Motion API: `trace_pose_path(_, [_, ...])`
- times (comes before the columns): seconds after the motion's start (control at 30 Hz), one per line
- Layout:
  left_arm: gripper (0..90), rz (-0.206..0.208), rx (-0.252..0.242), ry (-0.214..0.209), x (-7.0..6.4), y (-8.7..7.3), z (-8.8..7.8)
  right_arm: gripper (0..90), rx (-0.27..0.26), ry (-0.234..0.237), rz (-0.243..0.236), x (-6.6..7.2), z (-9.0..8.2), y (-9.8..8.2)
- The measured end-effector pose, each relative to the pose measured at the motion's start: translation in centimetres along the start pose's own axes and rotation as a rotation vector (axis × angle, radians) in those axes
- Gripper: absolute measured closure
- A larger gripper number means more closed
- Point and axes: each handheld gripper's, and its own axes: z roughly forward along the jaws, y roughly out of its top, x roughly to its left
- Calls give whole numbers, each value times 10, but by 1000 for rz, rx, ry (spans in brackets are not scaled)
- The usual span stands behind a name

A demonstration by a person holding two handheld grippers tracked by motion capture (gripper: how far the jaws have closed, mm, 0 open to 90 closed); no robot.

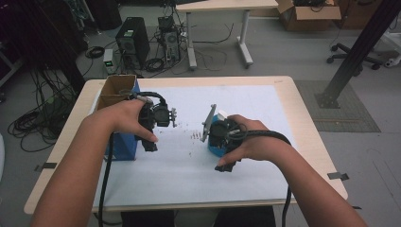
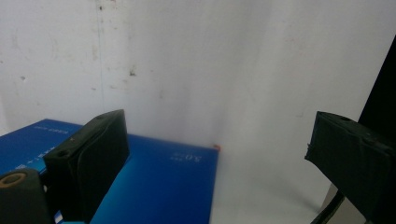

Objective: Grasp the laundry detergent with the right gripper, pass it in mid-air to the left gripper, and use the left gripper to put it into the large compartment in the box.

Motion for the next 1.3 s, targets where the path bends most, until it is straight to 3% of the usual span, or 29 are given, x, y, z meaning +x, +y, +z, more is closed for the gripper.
trace_pose_path(0.57, [57, -4, 5, -16, 7, 8, 4, 45, -20, 5, 11, -5, 5, -13])
trace_pose_path(1.3, [58, 2, 10, -8, 3, 12, 1, 46, -29, -9, 55, 2, 2, -43])
